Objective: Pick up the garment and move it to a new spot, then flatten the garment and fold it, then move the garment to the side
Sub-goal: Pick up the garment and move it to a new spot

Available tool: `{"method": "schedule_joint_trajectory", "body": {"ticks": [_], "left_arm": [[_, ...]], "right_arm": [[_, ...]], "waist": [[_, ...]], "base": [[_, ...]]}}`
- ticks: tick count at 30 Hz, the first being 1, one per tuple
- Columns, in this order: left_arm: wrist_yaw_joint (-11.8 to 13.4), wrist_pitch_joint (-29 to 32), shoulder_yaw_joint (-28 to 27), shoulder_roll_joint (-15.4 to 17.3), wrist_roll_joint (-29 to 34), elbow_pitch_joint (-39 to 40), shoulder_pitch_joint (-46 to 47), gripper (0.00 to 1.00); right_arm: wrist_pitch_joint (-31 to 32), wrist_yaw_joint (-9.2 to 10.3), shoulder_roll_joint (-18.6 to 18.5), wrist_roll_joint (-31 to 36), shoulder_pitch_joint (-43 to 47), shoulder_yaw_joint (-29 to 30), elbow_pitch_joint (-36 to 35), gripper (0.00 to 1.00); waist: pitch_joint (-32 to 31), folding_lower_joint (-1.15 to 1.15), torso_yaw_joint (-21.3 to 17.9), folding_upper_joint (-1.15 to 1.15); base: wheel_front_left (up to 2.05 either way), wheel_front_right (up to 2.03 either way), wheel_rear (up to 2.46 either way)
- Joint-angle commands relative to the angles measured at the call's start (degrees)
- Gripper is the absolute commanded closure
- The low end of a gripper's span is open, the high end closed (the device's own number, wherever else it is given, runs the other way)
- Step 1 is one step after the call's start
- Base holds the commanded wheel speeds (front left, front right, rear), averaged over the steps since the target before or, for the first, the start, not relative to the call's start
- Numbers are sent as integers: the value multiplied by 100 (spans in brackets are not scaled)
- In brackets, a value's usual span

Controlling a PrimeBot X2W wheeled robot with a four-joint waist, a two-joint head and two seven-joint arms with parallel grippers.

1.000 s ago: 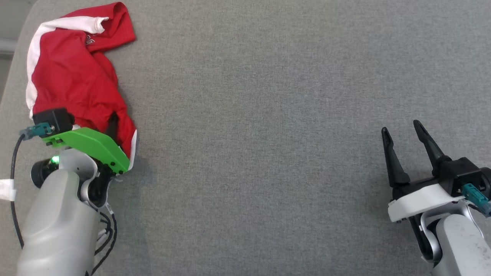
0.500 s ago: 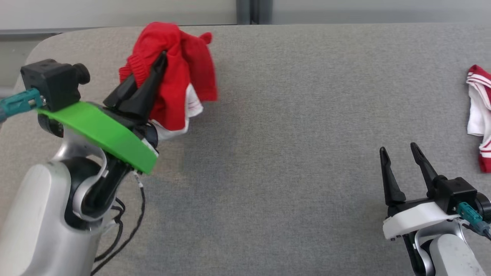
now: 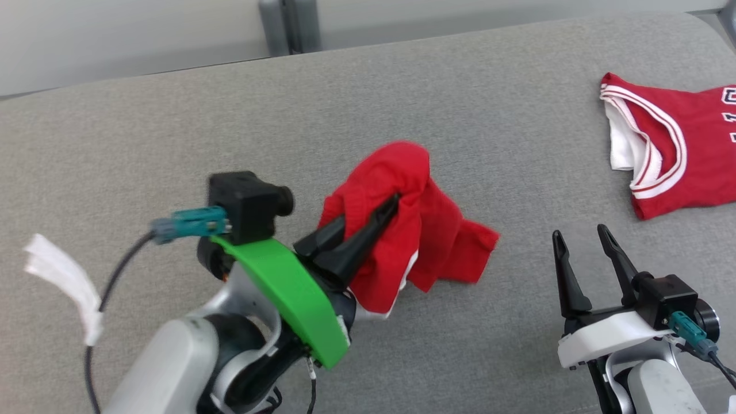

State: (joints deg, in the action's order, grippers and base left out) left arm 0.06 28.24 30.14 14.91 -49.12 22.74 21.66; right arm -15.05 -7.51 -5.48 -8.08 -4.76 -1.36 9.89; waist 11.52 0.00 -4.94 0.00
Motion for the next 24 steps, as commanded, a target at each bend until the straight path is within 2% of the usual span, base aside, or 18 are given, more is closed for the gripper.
{"method": "schedule_joint_trajectory", "body": {"ticks": [1,5,9,11,12,18,21,24], "left_arm": [[-21,-29,117,-1,228,-384,-82,100],[-196,-612,556,-193,984,-2057,116,100],[-206,-1426,840,-507,1582,-3788,307,100],[-58,-1941,810,-672,1754,-4436,369,51],[-52,-2184,849,-746,1858,-4714,399,0],[121,-3181,772,-959,1952,-5401,457,0],[256,-3587,781,-974,2072,-5293,303,0],[542,-4036,736,-826,2276,-4902,-21,0]], "right_arm": [[-17,3,21,-42,-20,-19,17,0],[-17,3,70,-54,16,-41,58,0],[-17,3,118,-36,28,-74,81,0],[-17,3,140,-35,33,-41,67,0],[-17,3,156,-25,52,-22,62,0],[-17,3,174,20,218,224,3,0],[-17,3,156,55,335,354,-51,0],[-17,3,117,112,425,450,-100,0]], "waist": [[36,0,-370,0],[57,0,-576,0],[36,0,-772,0],[24,0,-836,0],[10,0,-849,0],[-112,0,-583,0],[-243,0,-386,0],[-423,0,-190,0]], "base": [[0,0,0],[0,0,0],[0,0,0],[0,0,0],[0,0,0],[0,0,0],[0,0,0],[0,0,0]]}}
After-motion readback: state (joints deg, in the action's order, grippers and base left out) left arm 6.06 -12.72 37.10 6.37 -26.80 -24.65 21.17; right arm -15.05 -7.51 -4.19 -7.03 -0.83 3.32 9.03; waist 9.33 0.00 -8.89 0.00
